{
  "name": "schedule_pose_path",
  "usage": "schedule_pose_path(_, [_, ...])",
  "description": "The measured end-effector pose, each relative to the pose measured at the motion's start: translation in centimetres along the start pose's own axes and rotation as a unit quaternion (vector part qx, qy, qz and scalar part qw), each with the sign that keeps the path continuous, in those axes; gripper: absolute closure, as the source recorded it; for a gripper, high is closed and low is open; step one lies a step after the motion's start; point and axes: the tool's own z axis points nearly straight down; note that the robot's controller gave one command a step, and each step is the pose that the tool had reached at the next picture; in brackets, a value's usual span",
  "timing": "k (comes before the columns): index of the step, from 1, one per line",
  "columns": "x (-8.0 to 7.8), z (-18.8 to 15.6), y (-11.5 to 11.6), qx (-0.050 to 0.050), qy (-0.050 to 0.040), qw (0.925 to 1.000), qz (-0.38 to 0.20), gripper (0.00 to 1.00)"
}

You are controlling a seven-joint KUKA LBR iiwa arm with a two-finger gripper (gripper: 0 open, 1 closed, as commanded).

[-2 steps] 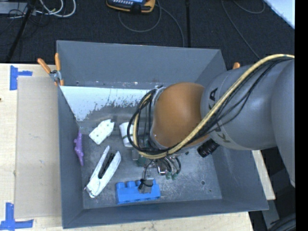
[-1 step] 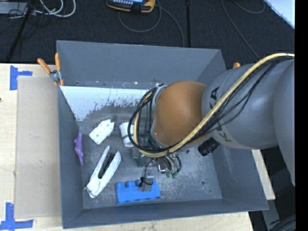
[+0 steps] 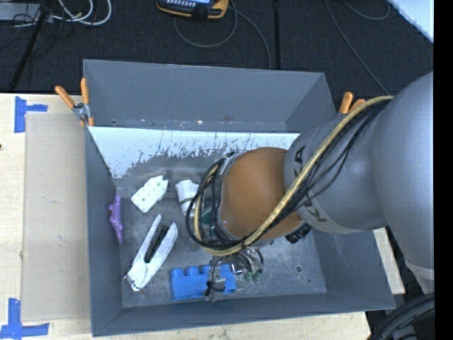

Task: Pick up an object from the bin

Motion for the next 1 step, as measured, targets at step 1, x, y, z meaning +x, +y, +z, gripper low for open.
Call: schedule_pose_path(1, [1.11, 0.54, -0.02, 0.0, 0.0046, 0.9999, -0.013, 0.0])
